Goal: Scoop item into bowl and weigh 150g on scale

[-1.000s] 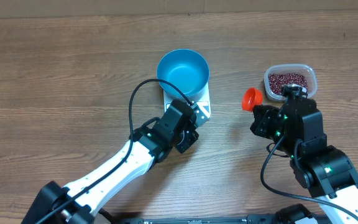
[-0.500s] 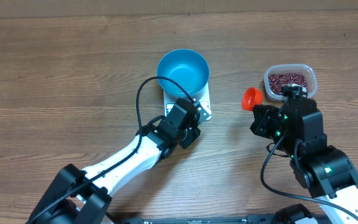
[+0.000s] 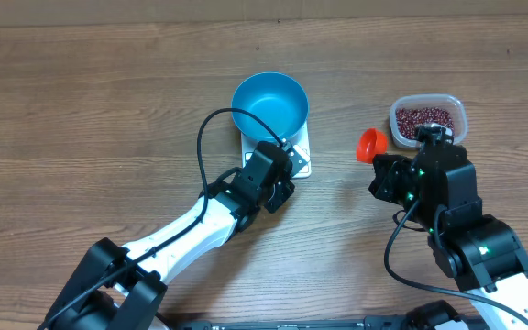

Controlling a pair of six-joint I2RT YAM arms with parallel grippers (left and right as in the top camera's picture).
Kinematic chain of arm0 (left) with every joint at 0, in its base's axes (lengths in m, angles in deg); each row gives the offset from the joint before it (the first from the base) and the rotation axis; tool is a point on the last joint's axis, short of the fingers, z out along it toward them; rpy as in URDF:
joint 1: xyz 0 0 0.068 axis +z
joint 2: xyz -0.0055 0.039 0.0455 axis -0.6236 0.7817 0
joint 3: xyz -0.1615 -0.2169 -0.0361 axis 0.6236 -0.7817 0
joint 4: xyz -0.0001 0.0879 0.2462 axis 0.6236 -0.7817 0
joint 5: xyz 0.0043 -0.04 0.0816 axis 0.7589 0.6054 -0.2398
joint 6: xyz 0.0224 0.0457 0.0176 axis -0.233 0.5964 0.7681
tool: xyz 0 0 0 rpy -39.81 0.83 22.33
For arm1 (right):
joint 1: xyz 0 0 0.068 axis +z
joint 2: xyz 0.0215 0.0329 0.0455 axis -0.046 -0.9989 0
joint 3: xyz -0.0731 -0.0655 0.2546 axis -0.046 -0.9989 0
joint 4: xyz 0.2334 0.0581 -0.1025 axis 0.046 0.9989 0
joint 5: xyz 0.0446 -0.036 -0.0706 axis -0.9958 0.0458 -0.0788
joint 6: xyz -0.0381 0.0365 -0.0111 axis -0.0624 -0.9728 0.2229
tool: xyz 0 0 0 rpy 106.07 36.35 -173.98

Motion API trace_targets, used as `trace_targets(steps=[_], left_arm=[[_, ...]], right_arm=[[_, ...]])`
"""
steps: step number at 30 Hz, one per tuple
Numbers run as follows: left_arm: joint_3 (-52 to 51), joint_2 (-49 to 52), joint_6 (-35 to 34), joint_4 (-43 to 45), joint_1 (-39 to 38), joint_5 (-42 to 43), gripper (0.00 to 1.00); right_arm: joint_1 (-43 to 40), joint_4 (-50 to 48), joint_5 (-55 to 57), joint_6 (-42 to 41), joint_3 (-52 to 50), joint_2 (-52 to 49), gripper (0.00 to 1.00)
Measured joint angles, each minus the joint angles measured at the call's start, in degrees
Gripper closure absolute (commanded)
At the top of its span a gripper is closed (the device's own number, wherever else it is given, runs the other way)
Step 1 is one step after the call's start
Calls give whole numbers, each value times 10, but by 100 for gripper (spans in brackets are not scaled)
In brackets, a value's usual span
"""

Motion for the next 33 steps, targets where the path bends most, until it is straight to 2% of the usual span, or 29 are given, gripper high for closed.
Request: trace_targets(steps=[13,33], left_arm=[[-1,61,0,52,0,-4,96],[-3,67,2,109,6,-30,96]], right_arm=[[0,-3,0,0,0,0,96],[0,-7,0,0,0,0,96]])
